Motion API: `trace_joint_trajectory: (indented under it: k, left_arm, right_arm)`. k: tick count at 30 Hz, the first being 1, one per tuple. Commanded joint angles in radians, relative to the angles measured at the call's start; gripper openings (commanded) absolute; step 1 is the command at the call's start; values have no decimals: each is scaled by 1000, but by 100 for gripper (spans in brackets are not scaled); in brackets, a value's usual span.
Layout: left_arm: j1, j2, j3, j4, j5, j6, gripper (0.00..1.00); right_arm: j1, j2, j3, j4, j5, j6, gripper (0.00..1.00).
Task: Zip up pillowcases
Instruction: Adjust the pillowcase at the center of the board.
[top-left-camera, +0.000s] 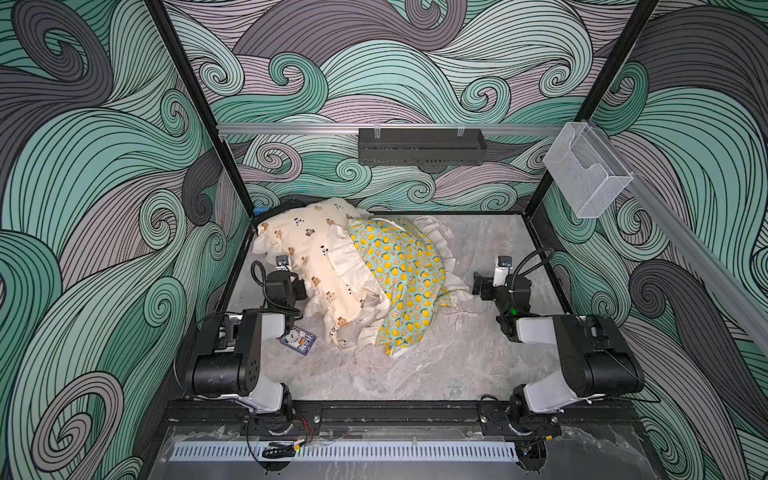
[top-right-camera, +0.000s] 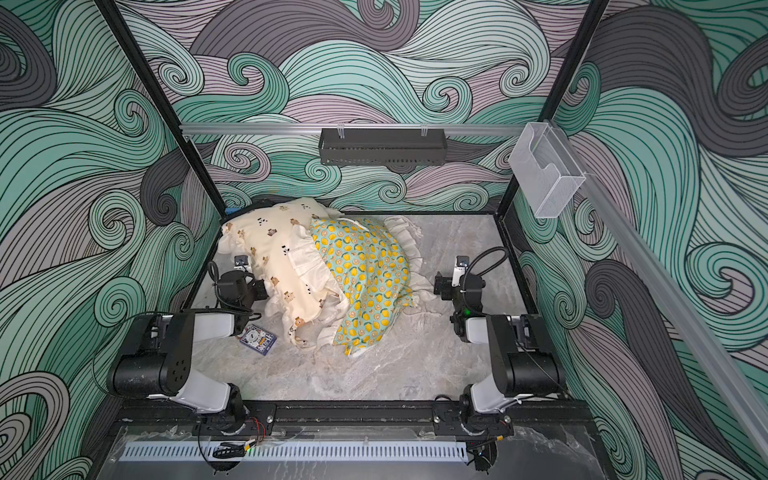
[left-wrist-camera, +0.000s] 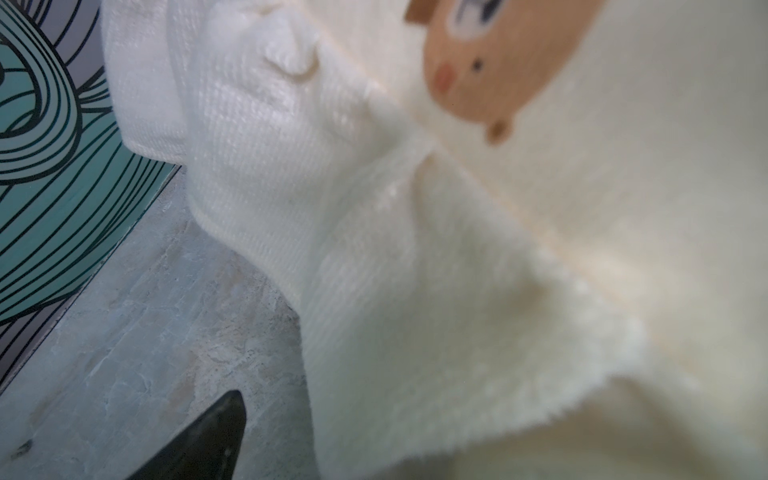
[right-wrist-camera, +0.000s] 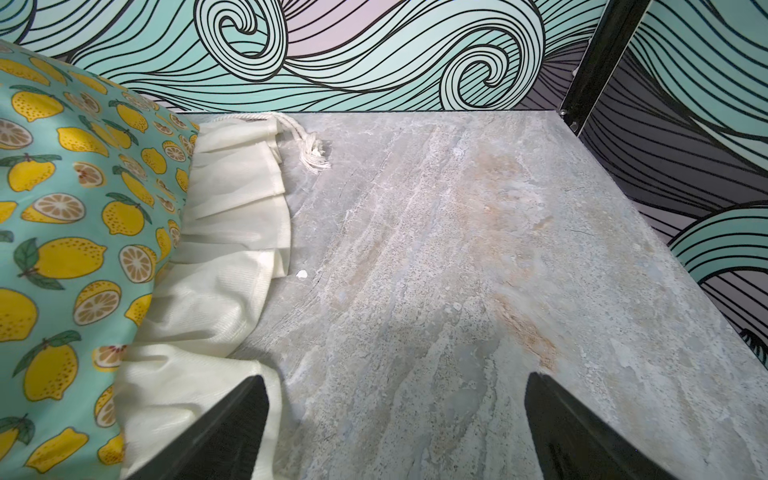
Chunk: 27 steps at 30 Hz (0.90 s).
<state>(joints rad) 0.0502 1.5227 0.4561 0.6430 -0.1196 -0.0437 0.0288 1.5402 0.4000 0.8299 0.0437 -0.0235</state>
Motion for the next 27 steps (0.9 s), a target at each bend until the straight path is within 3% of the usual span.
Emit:
trace_joint_trajectory:
  k: [1, 19, 23, 27]
  left_arm:
    - [-4, 5, 25, 10, 9, -1, 99]
    - [-4, 0, 23, 18, 10, 3, 99]
    - [-4, -78, 119, -218, 18, 2, 99]
    - [-4, -178, 132, -282, 3, -8, 99]
  right_arm:
    - [-4, -2, 17, -3, -17, -7, 99]
    - [-4, -7, 9, 10, -9, -5, 99]
    - [0, -93, 3, -56, -19, -9, 99]
    - [0, -198, -1, -124, -11, -5, 99]
